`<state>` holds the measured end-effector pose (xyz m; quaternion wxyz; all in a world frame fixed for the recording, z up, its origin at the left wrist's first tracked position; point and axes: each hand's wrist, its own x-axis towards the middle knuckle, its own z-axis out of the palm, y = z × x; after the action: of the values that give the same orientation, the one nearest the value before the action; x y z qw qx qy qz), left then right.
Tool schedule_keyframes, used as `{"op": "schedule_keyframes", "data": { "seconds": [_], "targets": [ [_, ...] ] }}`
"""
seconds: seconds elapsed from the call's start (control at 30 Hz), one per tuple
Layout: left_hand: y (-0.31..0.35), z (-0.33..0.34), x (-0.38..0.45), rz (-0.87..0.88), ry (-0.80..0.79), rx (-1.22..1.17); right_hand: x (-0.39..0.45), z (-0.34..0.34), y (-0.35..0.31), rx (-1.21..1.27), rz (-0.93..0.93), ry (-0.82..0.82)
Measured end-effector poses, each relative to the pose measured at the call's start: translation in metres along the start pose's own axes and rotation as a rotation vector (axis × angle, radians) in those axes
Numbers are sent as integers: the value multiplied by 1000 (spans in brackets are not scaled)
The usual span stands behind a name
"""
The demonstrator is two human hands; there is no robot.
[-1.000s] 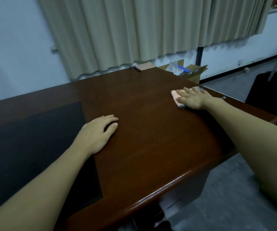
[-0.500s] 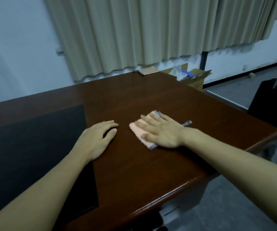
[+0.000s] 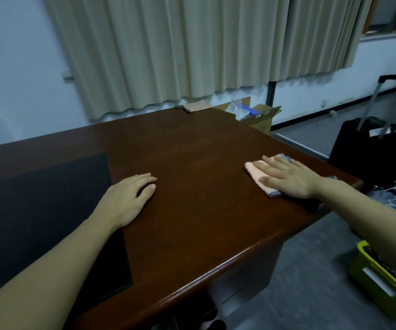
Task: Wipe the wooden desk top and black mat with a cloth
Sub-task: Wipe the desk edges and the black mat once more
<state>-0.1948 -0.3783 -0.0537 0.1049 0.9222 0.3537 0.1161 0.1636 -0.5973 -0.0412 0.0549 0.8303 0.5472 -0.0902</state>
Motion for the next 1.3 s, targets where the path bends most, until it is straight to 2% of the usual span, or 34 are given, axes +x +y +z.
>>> {"op": "schedule_keyframes", "data": {
  "seconds": [0.2,0.37,0.57,0.77,1.07,1.3],
  "targets": [
    [-6,-12,16,26,-25,-6,47,-11,-9,-2,20,-11],
    [-19,-16,61,50,-36,39,96,-19,-14,-1,-13,-14],
    [-40,0,143,96,-17,-13,175,-34,-14,-11,-100,7],
    [-66,6,238,115,-19,-35,278,-51,-16,-24,-110,35],
    [-93,0,332,2,-106,-9,362,-79,-15,-54,-184,-48],
    [-88,20,341,-82,-55,-61,413,-97,-15,-31,-211,-51]
  ]
}}
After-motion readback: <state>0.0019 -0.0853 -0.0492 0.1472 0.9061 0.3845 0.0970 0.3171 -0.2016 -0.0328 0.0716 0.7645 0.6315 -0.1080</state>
